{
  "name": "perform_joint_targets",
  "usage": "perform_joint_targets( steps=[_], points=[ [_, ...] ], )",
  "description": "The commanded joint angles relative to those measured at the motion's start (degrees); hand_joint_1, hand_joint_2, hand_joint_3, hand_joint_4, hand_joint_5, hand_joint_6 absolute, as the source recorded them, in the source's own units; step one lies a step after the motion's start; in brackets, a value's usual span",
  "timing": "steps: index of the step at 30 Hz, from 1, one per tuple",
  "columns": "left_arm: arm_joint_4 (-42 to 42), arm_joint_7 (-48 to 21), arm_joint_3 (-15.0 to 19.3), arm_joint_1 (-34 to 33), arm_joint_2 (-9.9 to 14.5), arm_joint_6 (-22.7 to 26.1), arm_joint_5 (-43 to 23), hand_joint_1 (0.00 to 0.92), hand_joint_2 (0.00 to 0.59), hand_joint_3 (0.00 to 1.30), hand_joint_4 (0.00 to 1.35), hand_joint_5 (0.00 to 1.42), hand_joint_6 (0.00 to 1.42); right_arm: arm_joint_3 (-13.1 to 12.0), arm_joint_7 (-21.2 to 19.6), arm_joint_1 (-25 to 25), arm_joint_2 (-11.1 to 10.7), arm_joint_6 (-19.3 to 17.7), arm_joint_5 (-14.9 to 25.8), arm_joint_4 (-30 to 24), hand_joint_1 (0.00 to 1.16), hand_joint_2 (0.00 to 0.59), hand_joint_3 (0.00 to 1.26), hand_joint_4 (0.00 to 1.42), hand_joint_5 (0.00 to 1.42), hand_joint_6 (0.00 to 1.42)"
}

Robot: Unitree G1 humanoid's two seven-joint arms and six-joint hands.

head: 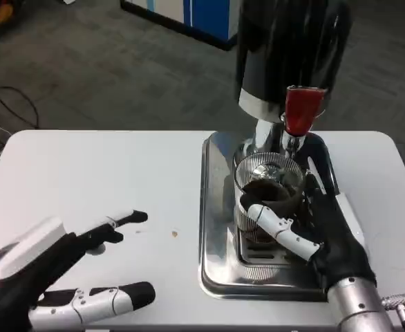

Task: Grasp the cup under the faucet to collect the drink, then remove the cup.

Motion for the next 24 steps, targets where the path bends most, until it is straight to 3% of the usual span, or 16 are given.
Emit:
perform_joint_targets(
  steps=[1,17,24],
  points=[
    [0.57,-0.40,-0.23,0.24,0.96,0.04,-0.37,0.127,0.101,0.14,0.08,0.17,0.24,0.55,-1.30,0.01,0.52,-0.62,-1.11,1.97,0.64,0.191,0.00,0.04,0.17,0.07],
    [-0.12,-0.69,0.04,1.51,1.36,0.65,-0.51,0.119,0.102,0.15,0.09,0.17,0.24,1.15,-4.42,-0.41,1.89,-1.86,-3.12,5.02,0.68,0.191,0.00,0.07,0.20,0.10],
    [-0.69,-0.73,0.27,1.72,1.53,1.04,-0.61,0.103,0.094,0.16,0.10,0.18,0.24,1.33,-7.05,0.29,2.61,-2.31,-5.00,5.08,0.71,0.199,0.09,0.22,0.34,0.21]
  ],
)
